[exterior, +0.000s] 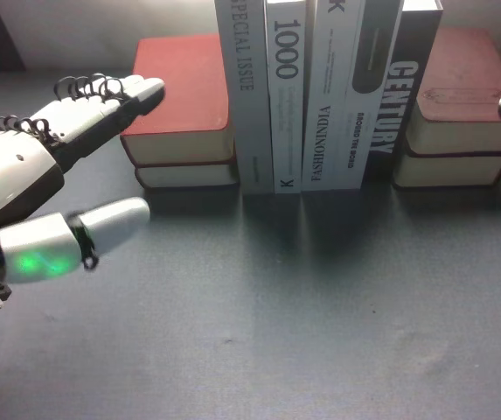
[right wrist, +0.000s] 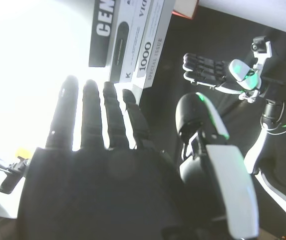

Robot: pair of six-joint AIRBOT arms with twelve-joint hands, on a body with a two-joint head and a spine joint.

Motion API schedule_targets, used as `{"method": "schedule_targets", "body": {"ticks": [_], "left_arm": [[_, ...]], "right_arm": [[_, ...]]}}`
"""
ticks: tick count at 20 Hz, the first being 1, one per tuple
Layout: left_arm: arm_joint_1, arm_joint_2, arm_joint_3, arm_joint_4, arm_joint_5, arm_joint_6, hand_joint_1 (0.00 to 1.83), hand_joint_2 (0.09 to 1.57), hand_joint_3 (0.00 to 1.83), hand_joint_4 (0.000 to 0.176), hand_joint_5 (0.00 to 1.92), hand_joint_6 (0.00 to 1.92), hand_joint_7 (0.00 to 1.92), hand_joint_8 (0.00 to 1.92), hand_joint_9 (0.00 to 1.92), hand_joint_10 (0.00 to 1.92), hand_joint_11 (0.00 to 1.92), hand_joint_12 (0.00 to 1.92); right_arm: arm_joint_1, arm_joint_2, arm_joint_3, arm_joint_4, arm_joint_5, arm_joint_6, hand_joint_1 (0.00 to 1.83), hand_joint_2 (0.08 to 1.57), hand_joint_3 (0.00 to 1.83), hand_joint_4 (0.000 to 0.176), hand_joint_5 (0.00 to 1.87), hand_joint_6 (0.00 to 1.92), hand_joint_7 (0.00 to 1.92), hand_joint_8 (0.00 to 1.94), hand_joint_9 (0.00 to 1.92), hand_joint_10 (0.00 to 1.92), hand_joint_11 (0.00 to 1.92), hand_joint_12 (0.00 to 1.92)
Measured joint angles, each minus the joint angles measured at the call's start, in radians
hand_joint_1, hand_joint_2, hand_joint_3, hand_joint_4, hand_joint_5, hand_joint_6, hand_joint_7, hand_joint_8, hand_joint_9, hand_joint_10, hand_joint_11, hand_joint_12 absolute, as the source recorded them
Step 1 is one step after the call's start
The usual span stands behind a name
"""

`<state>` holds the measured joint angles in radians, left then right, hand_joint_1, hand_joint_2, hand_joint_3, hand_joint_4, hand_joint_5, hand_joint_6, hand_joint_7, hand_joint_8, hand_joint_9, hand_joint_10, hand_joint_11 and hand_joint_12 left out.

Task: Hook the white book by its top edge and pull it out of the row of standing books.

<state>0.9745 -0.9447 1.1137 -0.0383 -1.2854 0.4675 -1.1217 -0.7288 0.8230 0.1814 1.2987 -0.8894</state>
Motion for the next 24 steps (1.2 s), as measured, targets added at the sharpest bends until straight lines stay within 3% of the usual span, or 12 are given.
{"method": "schedule_targets", "body": {"ticks": [6, 8, 9, 11, 13, 14, 15, 17, 19, 24], "left_arm": [[0.0, 0.0, 0.001, 0.001, 0.014, 0.0, 0.09, 1.42, 0.0, 0.0, 0.0, 0.0, 0.0, 0.0, 0.0, 0.0, 0.0, 0.0], [0.0, 0.0, 0.005, 0.002, 0.014, 0.0, 0.05, 1.43, 0.0, 0.019, 0.0, 0.0, 0.0, 0.0, 0.0, 0.0, 0.0, 0.0], [0.0, 0.0, 0.007, 0.001, 0.015, 0.0, 0.03, 1.43, 0.0, 0.024, 0.0, 0.0, 0.0, 0.0, 0.0, 0.0, 0.0, 0.0], [0.0, 0.0, 0.009, -0.003, 0.015, 0.0, 0.05, 1.43, 0.0, 0.016, 0.0, 0.0, 0.0, 0.0, 0.0, 0.0, 0.0, 0.0], [0.003, 0.0, 0.01, -0.008, 0.013, 0.0, 0.06, 1.43, 0.0, 0.006, 0.0, 0.0, 0.0, 0.0, 0.0, 0.0, 0.0, 0.0], [0.006, 0.0, 0.01, -0.01, 0.016, -0.001, 0.08, 1.43, 0.0, 0.018, 0.0, 0.0, 0.0, 0.0, 0.0, 0.0, 0.0, 0.0], [0.013, 0.0, 0.01, -0.013, 0.015, -0.001, 0.07, 1.43, 0.0, 0.014, 0.0, 0.0, 0.0, 0.0, 0.0, 0.0, 0.0, 0.0], [0.014, 0.0, 0.01, -0.013, 0.02, -0.002, 0.06, 1.44, 0.0, 0.0, 0.0, 0.0, 0.0, 0.0, 0.0, 0.0, 0.0, 0.0], [0.014, 0.0, 0.012, -0.011, 0.019, -0.003, 0.06, 1.44, 0.0, 0.0, 0.0, 0.0, 0.0, 0.0, 0.0, 0.0, 0.0, 0.0], [0.016, -0.001, 0.022, -0.011, 0.021, -0.01, 0.07, 1.44, 0.0, 0.0, 0.0, 0.0, 0.0, 0.0, 0.0, 0.0, 0.0, 0.0]], "right_arm": [[0.037, 0.0, 0.009, 0.001, -0.009, -0.005, 0.41, 1.4, 0.02, 0.0, 0.02, 0.02, 0.0, 0.0, 0.0, 0.0, 0.0, 0.0], [0.072, 0.0, 0.021, -0.002, -0.011, -0.006, 0.49, 1.42, 0.01, 0.0, 0.06, 0.03, 0.0, 0.0, 0.0, 0.0, 0.02, 0.01], [0.108, -0.002, 0.033, -0.006, -0.023, -0.016, 0.54, 1.43, 0.01, 0.0, 0.06, 0.02, 0.0, 0.0, 0.0, 0.0, 0.01, 0.01], [0.194, -0.02, 0.065, -0.006, -0.059, -0.034, 0.37, 1.46, 0.02, 0.0, 0.05, 0.02, 0.0, 0.0, 0.0, 0.0, 0.0, 0.0], [0.282, -0.055, 0.106, -0.019, -0.109, -0.041, 0.35, 1.46, 0.02, 0.0, 0.07, 0.02, 0.0, 0.0, 0.0, 0.0, 0.0, 0.0], [0.318, -0.073, 0.124, -0.023, -0.137, -0.041, 0.27, 1.46, 0.02, 0.0, 0.03, 0.01, 0.0, 0.0, 0.0, 0.0, 0.0, 0.0], [0.354, -0.093, 0.144, -0.031, -0.165, -0.044, 0.21, 1.46, 0.01, 0.0, 0.01, 0.0, 0.0, 0.0, 0.0, 0.0, 0.0, 0.0], [0.409, -0.117, 0.172, -0.035, -0.203, -0.051, 0.23, 1.47, 0.02, 0.0, 0.03, 0.01, 0.0, 0.0, 0.0, 0.0, 0.0, 0.0], [0.481, -0.145, 0.203, -0.027, -0.243, -0.084, 0.3, 1.46, 0.0, 0.0, 0.07, 0.03, 0.0, 0.0, 0.0, 0.0, 0.0, 0.0], [0.576, -0.204, 0.255, -0.023, -0.345, -0.129, 0.25, 1.44, 0.0, 0.0, 0.11, 0.05, 0.0, 0.0, 0.0, 0.0, 0.0, 0.0]]}}
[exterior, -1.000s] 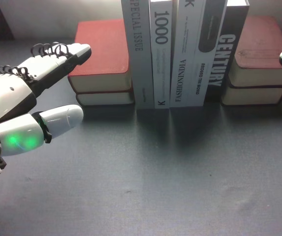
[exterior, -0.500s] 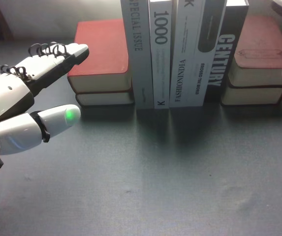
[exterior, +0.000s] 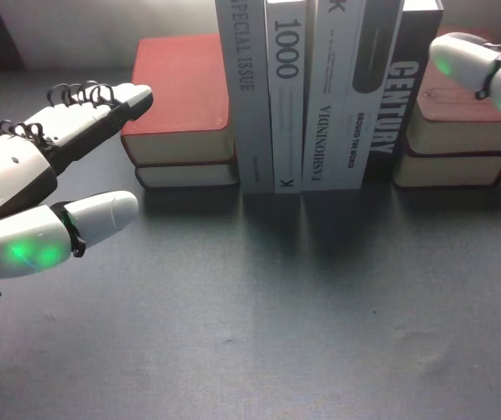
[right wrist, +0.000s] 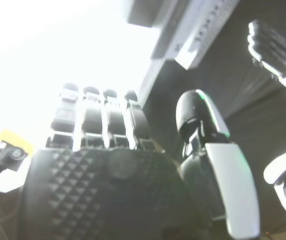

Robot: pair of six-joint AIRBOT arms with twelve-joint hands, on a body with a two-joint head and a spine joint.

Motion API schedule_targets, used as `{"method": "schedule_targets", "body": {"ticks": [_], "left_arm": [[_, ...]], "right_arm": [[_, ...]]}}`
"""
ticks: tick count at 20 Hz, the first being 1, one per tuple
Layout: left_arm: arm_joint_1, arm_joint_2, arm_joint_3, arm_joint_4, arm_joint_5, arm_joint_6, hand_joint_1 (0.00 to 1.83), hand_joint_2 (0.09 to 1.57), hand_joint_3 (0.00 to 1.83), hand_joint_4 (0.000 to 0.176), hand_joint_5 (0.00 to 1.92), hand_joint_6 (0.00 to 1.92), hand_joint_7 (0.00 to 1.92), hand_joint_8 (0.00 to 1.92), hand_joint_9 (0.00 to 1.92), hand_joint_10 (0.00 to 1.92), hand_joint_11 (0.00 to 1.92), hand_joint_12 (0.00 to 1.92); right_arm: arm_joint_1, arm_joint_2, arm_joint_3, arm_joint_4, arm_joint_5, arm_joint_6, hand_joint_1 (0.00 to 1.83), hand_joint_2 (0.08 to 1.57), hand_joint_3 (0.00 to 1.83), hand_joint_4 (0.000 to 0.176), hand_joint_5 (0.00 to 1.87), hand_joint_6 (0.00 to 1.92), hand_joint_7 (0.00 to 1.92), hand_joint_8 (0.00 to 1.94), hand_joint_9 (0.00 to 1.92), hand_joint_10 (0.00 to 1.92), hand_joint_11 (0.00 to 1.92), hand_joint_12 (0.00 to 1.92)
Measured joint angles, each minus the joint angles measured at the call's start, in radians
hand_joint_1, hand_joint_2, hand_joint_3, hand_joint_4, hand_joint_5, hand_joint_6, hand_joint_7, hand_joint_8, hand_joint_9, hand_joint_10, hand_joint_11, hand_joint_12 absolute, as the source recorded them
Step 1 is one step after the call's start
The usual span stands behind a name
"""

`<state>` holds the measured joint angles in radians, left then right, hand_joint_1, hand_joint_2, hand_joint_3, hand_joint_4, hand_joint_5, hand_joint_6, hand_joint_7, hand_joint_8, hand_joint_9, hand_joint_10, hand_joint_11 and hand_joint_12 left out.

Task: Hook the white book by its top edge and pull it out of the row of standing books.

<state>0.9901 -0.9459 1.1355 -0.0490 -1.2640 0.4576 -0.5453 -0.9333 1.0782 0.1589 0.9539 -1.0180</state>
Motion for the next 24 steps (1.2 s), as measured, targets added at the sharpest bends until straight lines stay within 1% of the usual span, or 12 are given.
{"method": "schedule_targets", "body": {"ticks": [4, 5, 6, 7, 11, 14, 16, 17, 19, 21, 22, 24], "left_arm": [[0.0, -0.006, 0.003, -0.002, 0.004, -0.002, 0.15, 1.43, 0.0, 0.0, 0.0, 0.0, 0.0, 0.0, 0.0, 0.0, 0.0, 0.0], [0.0, -0.006, 0.003, -0.001, 0.0, -0.003, 0.15, 1.43, 0.0, 0.0, 0.0, 0.0, 0.0, 0.0, 0.0, 0.0, 0.0, 0.0], [0.0, -0.006, 0.003, -0.002, 0.001, -0.002, 0.16, 1.42, 0.0, 0.0, 0.0, 0.0, 0.0, 0.0, 0.0, 0.0, 0.0, 0.0], [0.0, -0.012, 0.005, -0.006, -0.001, -0.003, 0.14, 1.42, 0.0, 0.0, 0.0, 0.0, 0.0, 0.0, 0.0, 0.0, 0.0, 0.0], [0.0, -0.016, 0.006, -0.008, 0.001, -0.006, 0.15, 1.42, 0.0, 0.0, 0.0, 0.0, 0.0, 0.0, 0.0, 0.0, 0.0, 0.0], [0.011, -0.016, 0.006, -0.018, -0.008, -0.006, 0.14, 1.43, 0.0, 0.0, 0.0, 0.0, 0.0, 0.0, 0.0, 0.0, 0.0, 0.0], [0.014, -0.016, 0.006, -0.022, -0.008, -0.006, 0.16, 1.42, 0.0, 0.0, 0.0, 0.0, 0.0, 0.0, 0.0, 0.0, 0.0, 0.0], [0.014, -0.016, 0.006, -0.027, -0.011, -0.006, 0.16, 1.42, 0.0, 0.0, 0.0, 0.0, 0.0, 0.0, 0.0, 0.0, 0.0, 0.0], [0.02, -0.011, 0.0, -0.039, -0.02, -0.006, 0.15, 1.42, 0.0, 0.026, 0.0, 0.0, 0.0, 0.0, 0.0, 0.0, 0.0, 0.0], [0.031, -0.009, 0.0, -0.047, -0.03, -0.006, 0.2, 1.41, 0.0, 0.012, 0.0, 0.0, 0.0, 0.0, 0.0, 0.0, 0.0, 0.0], [0.031, -0.007, -0.003, -0.052, -0.031, -0.005, 0.16, 1.41, 0.0, 0.004, 0.0, 0.0, 0.0, 0.0, 0.0, 0.0, 0.0, 0.0], [0.044, 0.002, -0.013, -0.064, -0.042, -0.003, 0.12, 1.41, 0.0, 0.006, 0.0, 0.0, 0.0, 0.0, 0.0, 0.0, 0.0, 0.0]], "right_arm": [[0.023, -0.021, 0.018, -0.006, -0.056, 0.0, 0.27, 1.43, 0.0, 0.0, 0.15, 0.05, 0.0, 0.0, 0.0, 0.0, 0.0, 0.0], [0.023, -0.021, 0.018, -0.008, -0.059, -0.001, 0.29, 1.43, 0.0, 0.003, 0.17, 0.05, 0.0, 0.0, 0.0, 0.0, 0.0, 0.0], [0.026, -0.021, 0.019, -0.009, -0.061, -0.001, 0.31, 1.43, 0.0, 0.018, 0.21, 0.05, 0.0, 0.0, 0.0, 0.0, 0.0, 0.0], [0.026, -0.021, 0.019, -0.01, -0.061, -0.001, 0.27, 1.44, 0.0, 0.0, 0.25, 0.06, 0.0, 0.0, 0.0, 0.0, 0.0, 0.0], [0.026, -0.023, 0.019, -0.012, -0.059, 0.0, 0.25, 1.46, 0.01, 0.0, 0.36, 0.09, 0.0, 0.0, 0.0, 0.0, 0.0, 0.0], [0.03, -0.021, 0.012, -0.01, -0.042, 0.0, 0.31, 1.45, 0.0, 0.0, 0.51, 0.15, 0.01, 0.0, 0.0, 0.0, 0.0, 0.0], [0.03, -0.017, -0.008, -0.016, -0.028, 0.0, 0.29, 1.46, 0.0, 0.0, 0.45, 0.43, 0.05, 0.0, 0.0, 0.0, 0.0, 0.0], [0.029, -0.01, -0.026, -0.026, -0.02, 0.0, 0.19, 1.46, 0.0, 0.0, 0.39, 0.55, 0.03, 0.0, 0.0, 0.0, 0.0, 0.0], [-0.011, 0.014, -0.057, -0.066, 0.021, 0.016, 0.21, 1.47, 0.0, 0.0, 0.38, 0.69, 0.07, 0.0, 0.0, 0.0, 0.0, 0.0], [-0.055, 0.034, -0.077, -0.08, 0.064, 0.055, 0.14, 1.5, 0.01, 0.0, 0.33, 0.71, 0.06, 0.0, 0.0, 0.0, 0.0, 0.0], [-0.081, 0.048, -0.09, -0.092, 0.087, 0.073, 0.11, 1.51, 0.01, 0.0, 0.3, 0.76, 0.05, 0.0, 0.0, 0.0, 0.0, 0.0], [-0.149, 0.078, -0.122, -0.099, 0.141, 0.106, 0.06, 1.5, 0.0, 0.0, 0.31, 0.7, 0.06, 0.0, 0.0, 0.0, 0.0, 0.0]]}}
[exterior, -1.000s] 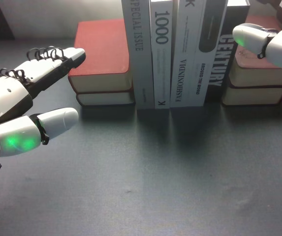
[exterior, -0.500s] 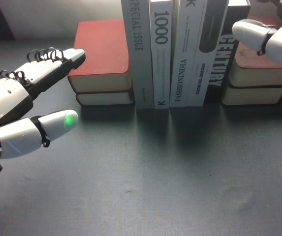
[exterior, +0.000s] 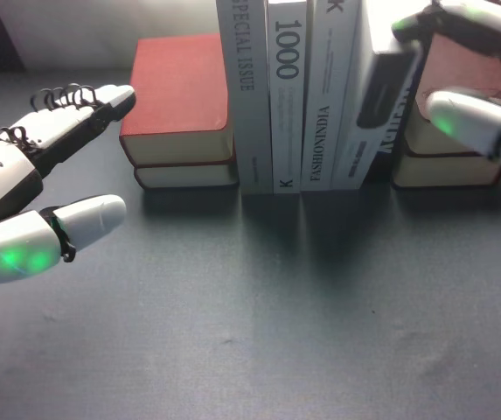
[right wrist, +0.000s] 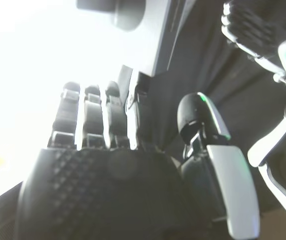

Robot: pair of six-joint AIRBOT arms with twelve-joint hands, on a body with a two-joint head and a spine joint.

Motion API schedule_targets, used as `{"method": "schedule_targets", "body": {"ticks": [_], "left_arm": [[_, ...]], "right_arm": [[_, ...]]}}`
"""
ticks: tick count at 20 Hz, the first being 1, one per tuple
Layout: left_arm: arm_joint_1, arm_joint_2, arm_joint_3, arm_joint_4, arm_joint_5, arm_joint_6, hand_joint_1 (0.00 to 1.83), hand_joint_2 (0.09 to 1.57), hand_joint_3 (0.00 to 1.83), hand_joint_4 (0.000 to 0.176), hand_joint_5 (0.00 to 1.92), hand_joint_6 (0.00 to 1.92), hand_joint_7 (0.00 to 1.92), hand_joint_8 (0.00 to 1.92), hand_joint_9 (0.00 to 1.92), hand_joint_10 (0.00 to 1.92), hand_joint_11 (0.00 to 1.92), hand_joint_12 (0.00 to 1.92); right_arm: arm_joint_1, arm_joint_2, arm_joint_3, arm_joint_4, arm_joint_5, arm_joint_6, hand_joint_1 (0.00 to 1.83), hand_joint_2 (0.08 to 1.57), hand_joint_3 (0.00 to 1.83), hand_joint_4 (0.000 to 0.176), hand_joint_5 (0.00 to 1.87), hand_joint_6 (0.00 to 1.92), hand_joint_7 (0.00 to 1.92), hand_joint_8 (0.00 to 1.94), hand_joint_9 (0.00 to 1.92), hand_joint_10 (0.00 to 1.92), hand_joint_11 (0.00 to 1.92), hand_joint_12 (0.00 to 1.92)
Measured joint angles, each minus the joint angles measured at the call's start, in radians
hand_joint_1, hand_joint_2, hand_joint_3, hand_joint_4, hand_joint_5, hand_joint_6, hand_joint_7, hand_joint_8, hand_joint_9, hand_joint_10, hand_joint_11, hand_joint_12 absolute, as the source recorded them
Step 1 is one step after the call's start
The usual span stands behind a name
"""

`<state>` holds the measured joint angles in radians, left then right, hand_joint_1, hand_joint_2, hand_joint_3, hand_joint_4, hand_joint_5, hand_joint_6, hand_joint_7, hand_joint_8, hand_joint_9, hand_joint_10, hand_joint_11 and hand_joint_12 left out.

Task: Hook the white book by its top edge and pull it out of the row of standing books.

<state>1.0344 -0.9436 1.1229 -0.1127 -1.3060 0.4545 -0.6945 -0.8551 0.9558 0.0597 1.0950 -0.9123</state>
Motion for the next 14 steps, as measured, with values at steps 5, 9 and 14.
{"method": "schedule_targets", "body": {"ticks": [5, 9, 14], "left_arm": [[0.018, 0.007, -0.006, -0.026, -0.031, 0.01, 0.15, 1.43, 0.0, 0.01, 0.0, 0.0, 0.0, 0.0, 0.0, 0.0, 0.0, 0.0], [0.02, 0.008, -0.01, -0.039, -0.042, 0.014, 0.14, 1.43, 0.0, 0.024, 0.0, 0.0, 0.0, 0.0, 0.0, 0.0, 0.0, 0.0], [0.02, 0.008, -0.01, -0.04, -0.045, 0.015, 0.15, 1.43, 0.0, 0.0, 0.0, 0.0, 0.0, 0.0, 0.0, 0.0, 0.0, 0.0]], "right_arm": [[-0.192, 0.043, -0.075, -0.074, 0.132, 0.109, 0.11, 1.47, 0.0, 0.0, 0.43, 0.47, 0.13, 0.01, 0.0, 0.0, 0.0, 0.01], [-0.307, 0.039, -0.082, -0.078, 0.133, 0.203, 0.15, 1.46, 0.0, 0.0, 0.45, 0.33, 0.14, 0.0, 0.02, 0.01, 0.0, 0.04], [-0.365, -0.001, -0.07, -0.068, 0.115, 0.291, 0.28, 1.39, 0.0, 0.0, 0.43, 0.23, 0.31, 0.02, 0.26, 0.12, 0.0, 1.34]]}}
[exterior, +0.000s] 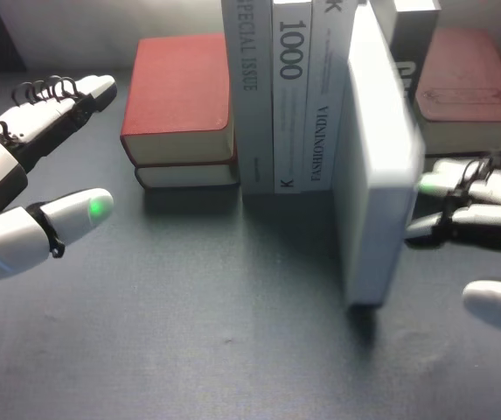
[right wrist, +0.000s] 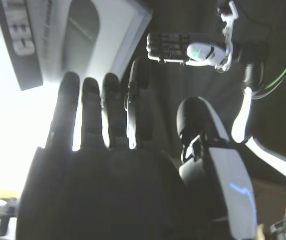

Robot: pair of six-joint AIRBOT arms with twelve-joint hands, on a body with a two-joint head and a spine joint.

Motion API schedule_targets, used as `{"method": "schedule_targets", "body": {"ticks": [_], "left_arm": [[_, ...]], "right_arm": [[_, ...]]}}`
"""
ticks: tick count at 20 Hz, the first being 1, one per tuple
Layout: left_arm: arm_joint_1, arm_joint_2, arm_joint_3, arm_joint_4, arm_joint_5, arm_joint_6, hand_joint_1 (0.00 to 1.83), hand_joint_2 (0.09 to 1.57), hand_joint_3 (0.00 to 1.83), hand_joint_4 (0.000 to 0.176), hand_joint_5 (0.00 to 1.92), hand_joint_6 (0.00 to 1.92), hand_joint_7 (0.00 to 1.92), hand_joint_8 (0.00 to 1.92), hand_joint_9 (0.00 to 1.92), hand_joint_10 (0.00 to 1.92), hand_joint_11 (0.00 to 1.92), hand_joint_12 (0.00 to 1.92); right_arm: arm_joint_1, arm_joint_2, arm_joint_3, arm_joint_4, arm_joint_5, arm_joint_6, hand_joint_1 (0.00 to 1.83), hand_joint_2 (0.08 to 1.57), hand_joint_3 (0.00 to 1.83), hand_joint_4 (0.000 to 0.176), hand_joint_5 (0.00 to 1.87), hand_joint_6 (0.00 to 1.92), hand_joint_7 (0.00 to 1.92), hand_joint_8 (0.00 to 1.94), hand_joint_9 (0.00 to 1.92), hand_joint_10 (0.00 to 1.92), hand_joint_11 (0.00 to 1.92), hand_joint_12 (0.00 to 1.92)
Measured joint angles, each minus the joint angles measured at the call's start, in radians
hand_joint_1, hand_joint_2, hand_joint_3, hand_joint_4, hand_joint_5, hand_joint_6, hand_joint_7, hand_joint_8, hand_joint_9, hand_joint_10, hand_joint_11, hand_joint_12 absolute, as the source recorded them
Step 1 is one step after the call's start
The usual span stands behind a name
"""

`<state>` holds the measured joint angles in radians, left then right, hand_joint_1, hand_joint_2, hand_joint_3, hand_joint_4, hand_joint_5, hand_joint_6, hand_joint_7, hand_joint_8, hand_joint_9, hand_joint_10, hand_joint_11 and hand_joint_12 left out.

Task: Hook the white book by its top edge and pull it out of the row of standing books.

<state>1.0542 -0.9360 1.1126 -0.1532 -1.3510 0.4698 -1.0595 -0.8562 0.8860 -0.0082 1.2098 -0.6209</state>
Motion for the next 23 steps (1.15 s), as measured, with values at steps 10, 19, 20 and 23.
{"method": "schedule_targets", "body": {"ticks": [10, 19, 20, 23], "left_arm": [[0.01, 0.0, -0.002, -0.004, -0.008, 0.0, 0.23, 1.42, 0.0, 0.002, 0.0, 0.0, 0.0, 0.0, 0.0, 0.0, 0.0, 0.0], [0.023, 0.004, -0.011, -0.042, -0.04, 0.007, 0.22, 1.42, 0.0, 0.094, 0.0, 0.0, 0.0, 0.0, 0.0, 0.0, 0.0, 0.0], [0.025, 0.007, -0.014, -0.047, -0.048, 0.009, 0.25, 1.42, 0.0, 0.101, 0.0, 0.0, 0.0, 0.0, 0.0, 0.0, 0.0, 0.0], [0.037, 0.013, -0.019, -0.05, -0.089, 0.013, 0.32, 1.43, 0.0, 0.109, 0.0, 0.0, 0.0, 0.0, 0.0, 0.0, 0.0, 0.0]], "right_arm": [[-0.108, 0.082, -0.054, 0.134, 0.163, -0.085, 0.15, 1.48, 0.01, 0.0, 0.03, 0.38, 0.12, 0.0, 0.0, 0.14, 0.0, 0.76], [-0.193, 0.11, -0.07, 0.31, 0.335, -0.143, 0.21, 1.47, 0.0, 0.0, 0.0, 0.0, 0.0, 0.0, 0.0, 0.0, 0.0, 0.0], [-0.203, 0.114, -0.07, 0.32, 0.356, -0.144, 0.21, 1.47, 0.0, 0.0, 0.0, 0.0, 0.0, 0.0, 0.0, 0.0, 0.0, 0.0], [-0.205, 0.132, -0.073, 0.356, 0.412, -0.155, 0.13, 1.5, 0.01, 0.0, 0.0, 0.0, 0.0, 0.0, 0.0, 0.0, 0.0, 0.0]]}}
